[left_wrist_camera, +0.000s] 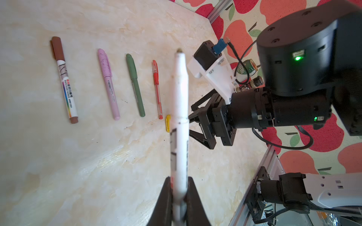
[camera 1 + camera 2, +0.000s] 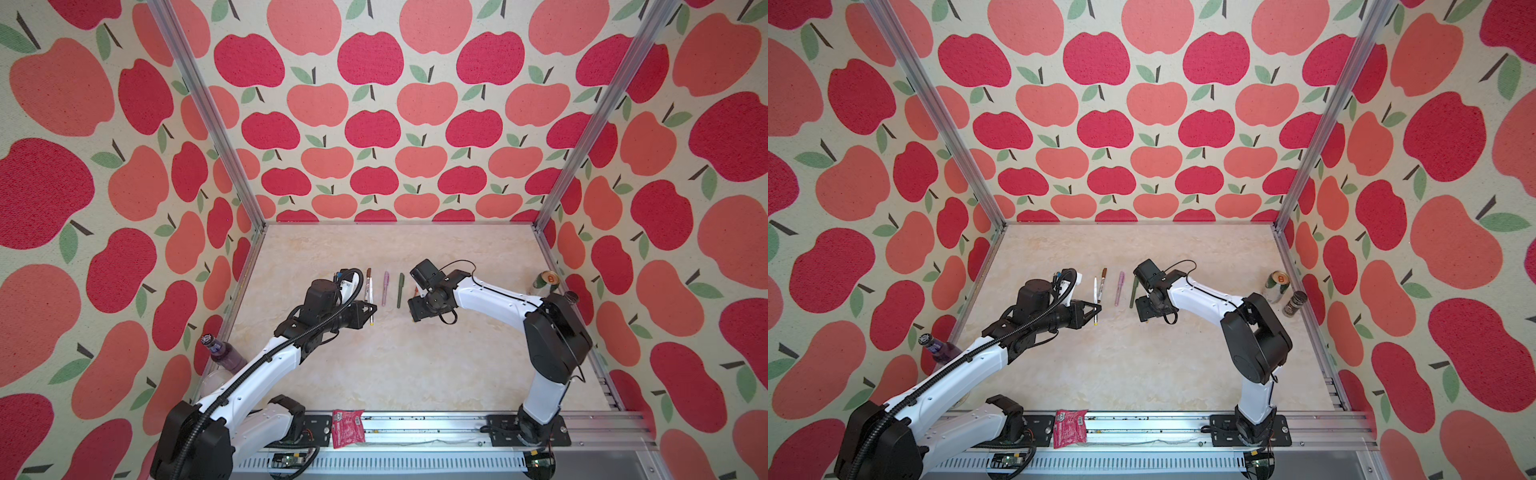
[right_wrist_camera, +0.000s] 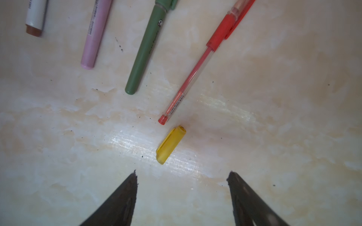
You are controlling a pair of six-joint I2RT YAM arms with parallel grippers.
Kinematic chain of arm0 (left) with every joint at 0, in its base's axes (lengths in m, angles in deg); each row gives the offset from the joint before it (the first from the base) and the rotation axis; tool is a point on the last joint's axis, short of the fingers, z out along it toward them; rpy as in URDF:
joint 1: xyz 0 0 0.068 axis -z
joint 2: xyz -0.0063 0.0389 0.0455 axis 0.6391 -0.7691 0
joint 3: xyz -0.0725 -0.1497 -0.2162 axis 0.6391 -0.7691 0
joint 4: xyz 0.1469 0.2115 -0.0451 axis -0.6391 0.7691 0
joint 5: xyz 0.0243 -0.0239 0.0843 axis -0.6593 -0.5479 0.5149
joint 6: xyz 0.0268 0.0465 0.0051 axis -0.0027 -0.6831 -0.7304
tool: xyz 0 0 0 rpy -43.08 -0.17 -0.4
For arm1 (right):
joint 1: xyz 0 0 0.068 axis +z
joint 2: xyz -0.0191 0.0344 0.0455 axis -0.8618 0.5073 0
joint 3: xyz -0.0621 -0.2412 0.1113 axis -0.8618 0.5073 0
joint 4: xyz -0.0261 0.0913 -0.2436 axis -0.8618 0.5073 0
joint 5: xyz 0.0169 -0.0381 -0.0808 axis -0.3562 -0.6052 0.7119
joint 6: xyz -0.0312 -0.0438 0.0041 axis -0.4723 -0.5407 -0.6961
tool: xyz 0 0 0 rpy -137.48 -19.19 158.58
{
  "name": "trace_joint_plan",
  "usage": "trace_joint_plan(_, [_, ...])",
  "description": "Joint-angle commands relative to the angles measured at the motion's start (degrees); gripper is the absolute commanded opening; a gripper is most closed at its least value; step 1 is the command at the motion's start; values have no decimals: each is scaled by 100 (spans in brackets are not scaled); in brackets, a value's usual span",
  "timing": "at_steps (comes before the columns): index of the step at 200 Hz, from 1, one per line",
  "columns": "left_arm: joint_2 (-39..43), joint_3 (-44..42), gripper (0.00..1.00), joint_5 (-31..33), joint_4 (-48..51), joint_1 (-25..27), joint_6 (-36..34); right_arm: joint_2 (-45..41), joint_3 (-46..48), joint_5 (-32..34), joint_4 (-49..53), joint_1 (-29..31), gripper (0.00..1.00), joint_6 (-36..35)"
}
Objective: Insert the pens into the pen caps
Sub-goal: 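Move the right gripper over the yellow cap beside the red pen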
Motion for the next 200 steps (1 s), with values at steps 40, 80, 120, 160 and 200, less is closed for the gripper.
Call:
trace_joint_plan(40, [42,-155,4,-191,-382,-94,3,618,-484,427,373,247,76,66])
trace_joint_plan(80, [40,-162,4,-234,-410,-132,0,676,-371,555,427,273,76,57])
trace_joint_plan(120, [27,-154,4,-260,-445,-142,20,770,-304,733,478,273,76,6])
trace_joint_plan(160, [-5,-146,4,-273,-489,-142,32,912,-342,903,565,208,75,-110])
trace_joint_plan(200, [-22,-144,4,-287,-498,-150,28,752,-184,963,567,83,75,-157])
